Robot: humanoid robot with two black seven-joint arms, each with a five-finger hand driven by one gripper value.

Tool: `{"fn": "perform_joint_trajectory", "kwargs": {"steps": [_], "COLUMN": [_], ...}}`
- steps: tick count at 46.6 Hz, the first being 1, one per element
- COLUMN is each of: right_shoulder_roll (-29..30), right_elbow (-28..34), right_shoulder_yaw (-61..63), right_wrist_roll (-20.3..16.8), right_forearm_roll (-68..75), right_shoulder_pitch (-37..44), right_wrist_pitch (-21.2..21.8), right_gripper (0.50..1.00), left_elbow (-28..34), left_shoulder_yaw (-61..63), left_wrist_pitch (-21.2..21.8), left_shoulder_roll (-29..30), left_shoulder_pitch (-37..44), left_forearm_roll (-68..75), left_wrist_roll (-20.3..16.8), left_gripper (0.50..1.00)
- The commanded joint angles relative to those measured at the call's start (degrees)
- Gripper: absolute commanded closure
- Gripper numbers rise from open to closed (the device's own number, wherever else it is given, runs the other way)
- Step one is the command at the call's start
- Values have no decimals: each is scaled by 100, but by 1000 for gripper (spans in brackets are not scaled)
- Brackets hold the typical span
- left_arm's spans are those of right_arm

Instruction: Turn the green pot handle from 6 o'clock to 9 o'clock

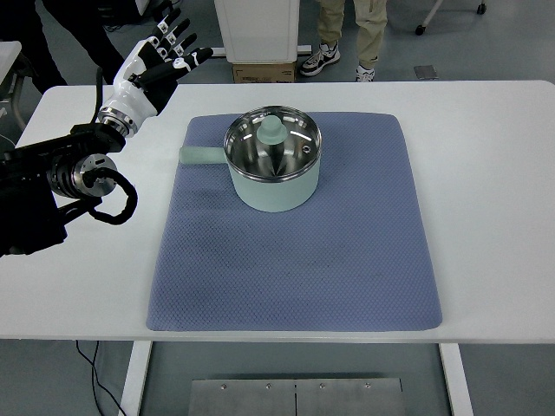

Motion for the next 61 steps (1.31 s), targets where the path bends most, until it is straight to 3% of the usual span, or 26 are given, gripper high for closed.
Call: {"fn": "perform_joint_trajectory", "kwargs": {"steps": [1, 16, 61], "right_shoulder_roll": [0, 0, 0], "right_elbow": [-2, 7, 7], "right_shoulder_yaw": [0, 0, 0], "right_wrist_roll": [0, 0, 0], "right_forearm_roll": [0, 0, 0], "right_shoulder_pitch": [0, 0, 0], "right_wrist_pitch": [0, 0, 0], "right_gripper": [500, 500, 500], "left_elbow": [48, 189, 541], "left_shoulder_yaw": [-9, -54, -1345], "left_wrist_pitch": [101, 304, 242], "left_shoulder_roll": [-9, -70, -106], "left_shoulder_pitch": [81, 397, 1250], "left_forearm_roll": [-119, -418, -357], "left_wrist_roll": [0, 0, 0], "left_gripper": [500, 500, 500]}}
